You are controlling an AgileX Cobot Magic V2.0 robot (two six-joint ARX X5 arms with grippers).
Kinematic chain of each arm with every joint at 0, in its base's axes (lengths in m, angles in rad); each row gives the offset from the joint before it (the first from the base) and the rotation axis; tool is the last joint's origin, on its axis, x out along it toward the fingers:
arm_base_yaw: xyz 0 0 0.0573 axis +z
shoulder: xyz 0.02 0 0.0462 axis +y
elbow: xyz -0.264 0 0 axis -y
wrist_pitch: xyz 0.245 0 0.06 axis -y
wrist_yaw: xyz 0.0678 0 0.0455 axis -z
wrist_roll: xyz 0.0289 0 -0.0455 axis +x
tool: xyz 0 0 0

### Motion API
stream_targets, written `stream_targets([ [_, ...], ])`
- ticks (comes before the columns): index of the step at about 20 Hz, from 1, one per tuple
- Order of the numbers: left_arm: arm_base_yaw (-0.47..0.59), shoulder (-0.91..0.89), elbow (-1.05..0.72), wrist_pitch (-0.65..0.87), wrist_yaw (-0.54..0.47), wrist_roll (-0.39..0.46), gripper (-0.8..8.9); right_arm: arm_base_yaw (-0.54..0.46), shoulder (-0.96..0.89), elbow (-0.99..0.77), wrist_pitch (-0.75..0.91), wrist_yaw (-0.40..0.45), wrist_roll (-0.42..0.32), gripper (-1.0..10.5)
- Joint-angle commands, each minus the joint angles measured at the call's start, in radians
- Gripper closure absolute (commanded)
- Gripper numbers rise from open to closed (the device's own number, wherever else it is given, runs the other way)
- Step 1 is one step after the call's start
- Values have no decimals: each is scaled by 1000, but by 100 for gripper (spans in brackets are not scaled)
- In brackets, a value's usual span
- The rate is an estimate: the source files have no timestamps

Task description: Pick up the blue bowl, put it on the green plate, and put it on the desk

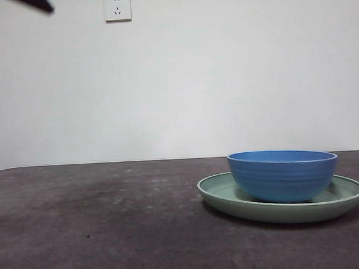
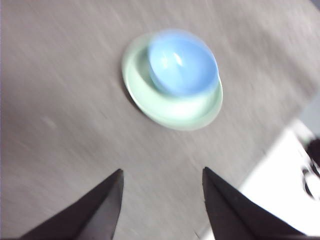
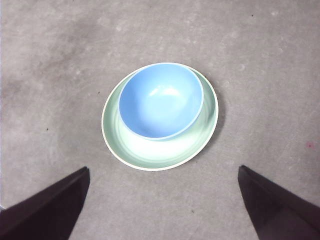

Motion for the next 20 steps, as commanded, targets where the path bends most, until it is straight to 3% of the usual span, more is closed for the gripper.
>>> stream_targets([
  [1,-14,-24,-103,51,74,4,556,2,5,16,0,-3,22,473],
  [8,-18,-29,-145,102,85,-1,556,2,71,16,-11,-2,86,474],
  [11,-20,-29,-145,112,85,-3,556,2,159,14,6,0,92,525],
  [14,-22,-31,-145,112,85,-3,556,2,252,5,56,46,88,529],
  [16,-22,-31,-145,113,85,-3,556,2,315,-16,109,81,82,605],
  [20,-22,-31,-145,116,85,-2,556,2,449,-84,259,79,88,630],
])
